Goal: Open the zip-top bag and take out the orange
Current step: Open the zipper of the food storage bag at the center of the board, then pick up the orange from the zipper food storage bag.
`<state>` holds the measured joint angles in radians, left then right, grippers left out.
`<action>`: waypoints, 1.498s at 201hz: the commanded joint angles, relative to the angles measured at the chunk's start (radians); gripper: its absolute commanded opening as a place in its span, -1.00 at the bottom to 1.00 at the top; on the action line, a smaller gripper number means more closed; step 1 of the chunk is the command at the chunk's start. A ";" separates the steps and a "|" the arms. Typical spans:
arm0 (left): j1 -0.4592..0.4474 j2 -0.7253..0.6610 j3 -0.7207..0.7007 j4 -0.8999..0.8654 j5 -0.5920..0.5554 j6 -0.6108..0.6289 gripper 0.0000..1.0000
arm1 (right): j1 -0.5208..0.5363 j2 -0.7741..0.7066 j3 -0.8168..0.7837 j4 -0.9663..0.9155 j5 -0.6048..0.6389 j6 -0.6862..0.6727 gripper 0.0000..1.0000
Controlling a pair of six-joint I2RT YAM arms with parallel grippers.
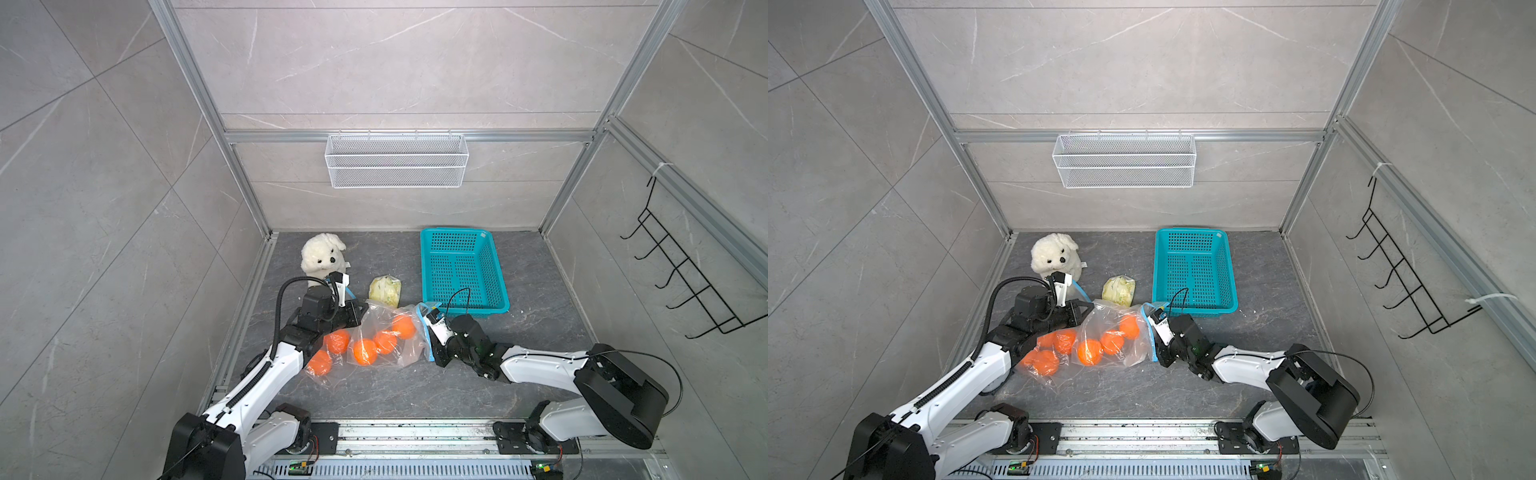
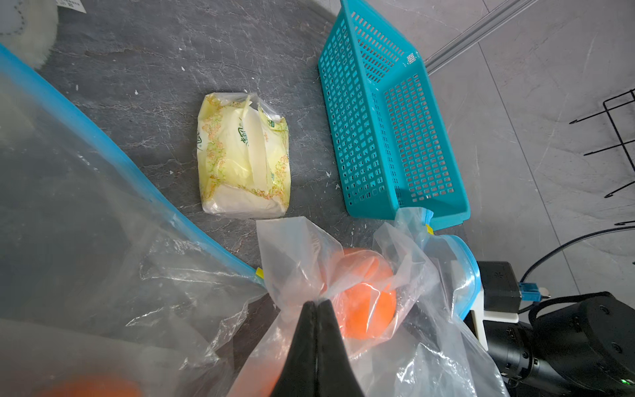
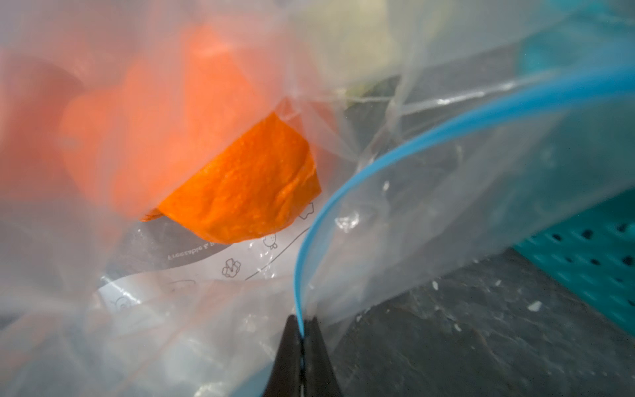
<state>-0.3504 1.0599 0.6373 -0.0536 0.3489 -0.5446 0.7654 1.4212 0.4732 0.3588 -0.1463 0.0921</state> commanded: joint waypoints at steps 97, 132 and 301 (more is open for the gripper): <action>0.038 0.078 0.058 -0.014 0.076 0.052 -1.00 | 0.029 -0.021 -0.155 0.385 0.019 -0.083 -0.21; 0.038 0.049 0.041 -0.005 0.105 0.062 -1.00 | 0.029 -0.079 -0.284 0.701 0.122 -0.204 -0.18; 0.038 0.098 0.020 0.049 0.050 0.054 -1.00 | 0.067 0.265 0.074 0.414 -0.108 -0.320 -0.30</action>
<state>-0.3180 1.1519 0.6403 -0.0452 0.3939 -0.5110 0.8284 1.6516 0.5426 0.8028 -0.3222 -0.2325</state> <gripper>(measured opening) 0.051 0.293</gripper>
